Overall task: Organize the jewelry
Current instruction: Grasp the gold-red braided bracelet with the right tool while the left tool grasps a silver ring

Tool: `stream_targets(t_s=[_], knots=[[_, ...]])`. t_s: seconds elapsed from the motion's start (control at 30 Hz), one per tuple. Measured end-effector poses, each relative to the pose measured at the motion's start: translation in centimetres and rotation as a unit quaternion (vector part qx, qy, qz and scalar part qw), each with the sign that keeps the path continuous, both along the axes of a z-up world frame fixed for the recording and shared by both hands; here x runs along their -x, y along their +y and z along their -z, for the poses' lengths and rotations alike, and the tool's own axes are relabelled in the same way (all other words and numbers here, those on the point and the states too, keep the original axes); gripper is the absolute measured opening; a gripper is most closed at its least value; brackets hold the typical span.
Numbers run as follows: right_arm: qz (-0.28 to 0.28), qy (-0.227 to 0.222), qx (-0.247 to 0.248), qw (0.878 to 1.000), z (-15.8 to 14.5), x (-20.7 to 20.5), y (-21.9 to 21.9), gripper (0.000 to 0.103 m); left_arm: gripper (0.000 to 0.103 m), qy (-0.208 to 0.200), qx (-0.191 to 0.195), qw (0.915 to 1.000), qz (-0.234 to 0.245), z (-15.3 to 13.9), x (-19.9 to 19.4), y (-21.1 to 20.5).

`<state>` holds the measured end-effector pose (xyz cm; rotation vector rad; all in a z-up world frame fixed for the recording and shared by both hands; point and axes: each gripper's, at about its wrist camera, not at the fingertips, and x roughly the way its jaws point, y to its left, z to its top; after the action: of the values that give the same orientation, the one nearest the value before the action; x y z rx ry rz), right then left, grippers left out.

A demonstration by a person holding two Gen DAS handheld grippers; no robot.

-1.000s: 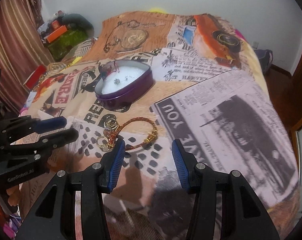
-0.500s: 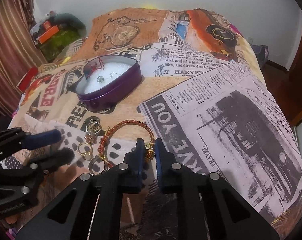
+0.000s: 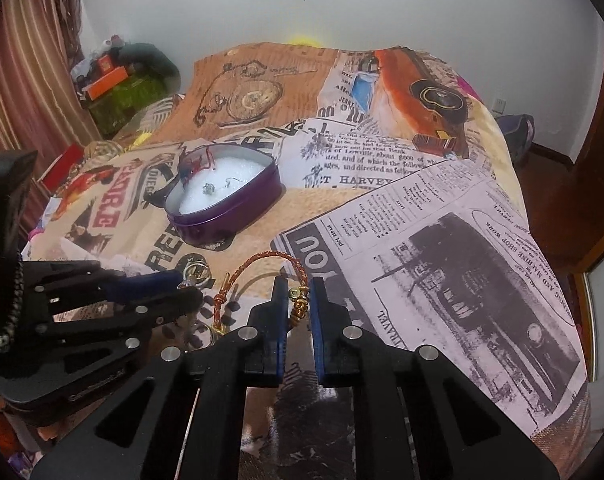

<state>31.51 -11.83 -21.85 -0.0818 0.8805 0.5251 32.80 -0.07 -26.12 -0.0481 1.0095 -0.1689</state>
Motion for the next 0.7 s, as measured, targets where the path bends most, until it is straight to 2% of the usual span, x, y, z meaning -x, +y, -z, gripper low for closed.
stream_targets(t_s=[0.33,0.7], knots=[[0.0,-0.011,-0.008,1.0,-1.5,0.8,0.2,0.009,0.01,-0.022,0.0,0.9997,-0.01,-1.6,1.9,0.6],[-0.002,-0.041,-0.009,0.999,-4.6,2.3,0.9,0.009,0.01,-0.06,0.011,0.9977,-0.032,-5.7,3.8,2.6]])
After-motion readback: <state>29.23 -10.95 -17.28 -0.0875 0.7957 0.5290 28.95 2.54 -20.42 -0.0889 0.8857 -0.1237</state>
